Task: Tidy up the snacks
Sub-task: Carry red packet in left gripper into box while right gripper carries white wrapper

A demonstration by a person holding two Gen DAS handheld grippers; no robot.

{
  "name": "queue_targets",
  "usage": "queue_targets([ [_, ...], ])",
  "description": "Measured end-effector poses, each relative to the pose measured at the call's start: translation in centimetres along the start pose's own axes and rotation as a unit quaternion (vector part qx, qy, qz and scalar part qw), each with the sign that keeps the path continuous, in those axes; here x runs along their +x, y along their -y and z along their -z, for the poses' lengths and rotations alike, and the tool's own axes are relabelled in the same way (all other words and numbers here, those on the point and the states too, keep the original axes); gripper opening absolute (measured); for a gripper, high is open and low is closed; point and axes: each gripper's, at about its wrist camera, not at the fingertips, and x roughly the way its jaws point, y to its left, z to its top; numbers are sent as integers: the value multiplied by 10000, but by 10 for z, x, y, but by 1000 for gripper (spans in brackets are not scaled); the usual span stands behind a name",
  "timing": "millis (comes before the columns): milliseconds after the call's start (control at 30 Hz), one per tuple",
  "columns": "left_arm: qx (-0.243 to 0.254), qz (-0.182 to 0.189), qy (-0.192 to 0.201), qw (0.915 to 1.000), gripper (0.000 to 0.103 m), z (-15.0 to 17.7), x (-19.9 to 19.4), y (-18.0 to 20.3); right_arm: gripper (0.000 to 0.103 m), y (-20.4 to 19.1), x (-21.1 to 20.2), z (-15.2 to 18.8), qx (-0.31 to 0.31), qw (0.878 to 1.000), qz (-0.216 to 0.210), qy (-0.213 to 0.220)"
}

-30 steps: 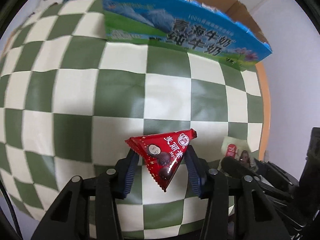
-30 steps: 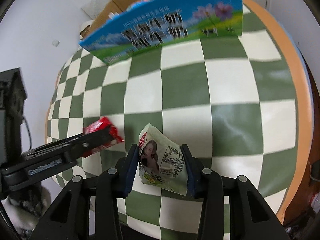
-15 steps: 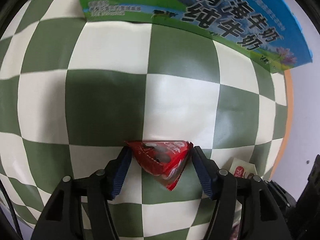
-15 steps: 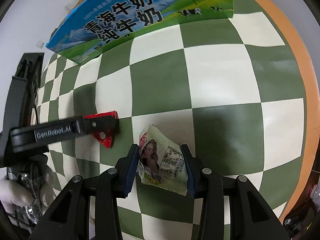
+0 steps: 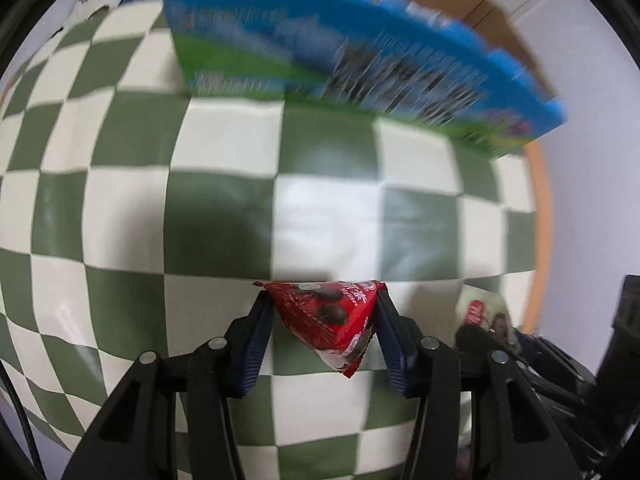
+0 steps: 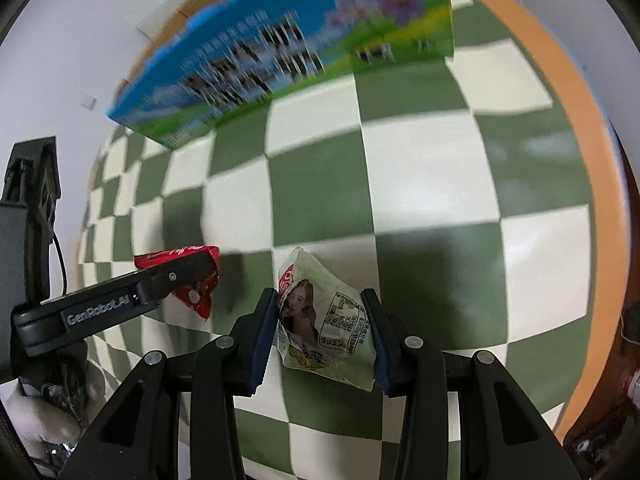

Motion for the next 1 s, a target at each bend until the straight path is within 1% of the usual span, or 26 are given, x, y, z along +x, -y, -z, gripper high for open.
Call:
queue_targets([
  [33, 39, 52, 63, 10000, 47, -2, -12, 1, 44, -1, -8, -3, -15, 10000, -53, 68],
  [100, 158, 150, 310, 9993, 47, -12, -39, 9, 44, -5, -24, -11, -63, 9996, -149, 211],
  [233, 440, 198, 735, 9961, 47, -52, -84, 22, 44, -18, -66, -41, -226, 9974, -342, 601],
  [300, 568, 100, 865, 9946, 47, -72, -96, 30, 44, -25, -87, -63, -325, 9952, -421, 815],
  [367, 647, -1, 935, 9935, 47, -96, -100, 34, 44, -35, -102, -86, -466, 9931, -386, 1004],
  [433, 728, -254, 1020, 9918, 47, -121, -100, 36, 44, -41, -113, -112, -594, 9915, -296, 1119],
  [500, 726, -449, 992, 9914, 48, -142, -95, 32, 44, -45, -117, -138, -703, 9903, -102, 1196],
  [567, 716, -642, 904, 9913, 48, -160, -91, 25, 44, -45, -115, -163, -734, 9905, 68, 1162],
  [633, 651, -837, 759, 9915, 48, -180, -81, 16, 44, -42, -109, -183, -731, 9916, 185, 1054],
  [733, 600, -1138, 532, 9903, 48, -200, -66, 1, 44, -38, -92, -212, -739, 9927, 428, 855],
  [767, 581, -1222, 476, 9897, 48, -202, -60, -3, 44, -37, -85, -220, -733, 9932, 481, 767],
  [833, 561, -1414, 302, 9879, 48, -211, -46, -10, 44, -34, -70, -230, -715, 9938, 592, 610],
  [933, 507, -1476, 79, 9877, 50, -220, -29, -20, 44, -28, -50, -236, -741, 9934, 777, 394],
  [1000, 513, -1485, -105, 9875, 51, -221, -19, -22, 46, -25, -33, -241, -720, 9940, 822, 99],
])
